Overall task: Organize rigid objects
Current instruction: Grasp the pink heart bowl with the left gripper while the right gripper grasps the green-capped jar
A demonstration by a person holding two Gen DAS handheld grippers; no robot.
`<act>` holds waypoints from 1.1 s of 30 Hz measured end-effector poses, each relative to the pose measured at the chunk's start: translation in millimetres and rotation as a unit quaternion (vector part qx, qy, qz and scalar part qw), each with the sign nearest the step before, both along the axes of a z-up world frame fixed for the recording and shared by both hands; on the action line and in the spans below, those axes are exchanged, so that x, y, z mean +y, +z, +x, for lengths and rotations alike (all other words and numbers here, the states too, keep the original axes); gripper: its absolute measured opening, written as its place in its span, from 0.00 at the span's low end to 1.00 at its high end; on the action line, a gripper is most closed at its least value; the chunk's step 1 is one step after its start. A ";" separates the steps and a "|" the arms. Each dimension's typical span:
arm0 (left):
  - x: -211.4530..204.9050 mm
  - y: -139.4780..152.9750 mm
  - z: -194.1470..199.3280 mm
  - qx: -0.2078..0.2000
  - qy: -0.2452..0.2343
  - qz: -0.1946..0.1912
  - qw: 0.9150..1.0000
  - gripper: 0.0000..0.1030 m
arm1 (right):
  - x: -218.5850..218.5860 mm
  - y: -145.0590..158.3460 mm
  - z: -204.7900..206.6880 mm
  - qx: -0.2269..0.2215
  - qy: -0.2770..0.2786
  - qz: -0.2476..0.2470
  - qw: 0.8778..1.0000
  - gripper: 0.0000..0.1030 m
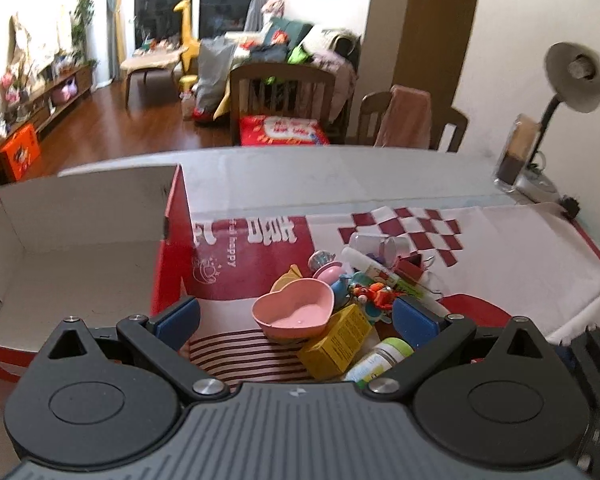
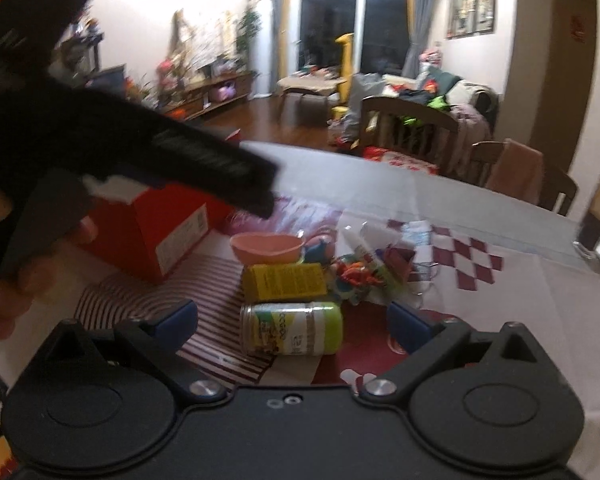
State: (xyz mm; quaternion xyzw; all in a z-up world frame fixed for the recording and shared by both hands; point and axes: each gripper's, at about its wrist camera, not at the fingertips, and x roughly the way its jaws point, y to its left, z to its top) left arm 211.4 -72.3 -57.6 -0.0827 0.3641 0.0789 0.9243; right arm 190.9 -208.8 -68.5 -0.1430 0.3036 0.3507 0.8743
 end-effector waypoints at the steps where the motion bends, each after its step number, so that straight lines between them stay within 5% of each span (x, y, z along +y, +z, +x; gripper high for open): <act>1: 0.8 -3.8 6.9 0.006 0.004 -0.006 1.000 1.00 | 2.7 -4.9 4.5 0.002 0.005 -0.004 1.000 0.97; 8: 6.8 -38.1 45.9 0.047 0.035 -0.019 0.998 1.00 | 14.5 -25.8 25.8 0.015 0.021 -0.022 0.999 0.95; 12: 2.0 -46.8 60.6 0.050 0.040 0.022 0.998 1.00 | 19.4 -35.7 34.4 0.024 0.025 -0.027 0.999 0.94; 20: -10.8 -51.0 71.0 0.047 0.054 0.041 0.997 1.00 | 22.2 -46.6 43.9 0.036 0.031 -0.029 0.998 0.92; 30: 2.0 -74.5 84.7 0.088 0.080 -0.004 0.993 0.99 | 25.6 -55.8 49.0 0.038 0.041 -0.034 0.998 0.86; 33: 7.4 -78.4 86.5 0.098 0.089 -0.024 0.991 0.92 | 27.2 -57.3 50.9 0.045 0.044 -0.032 0.997 0.83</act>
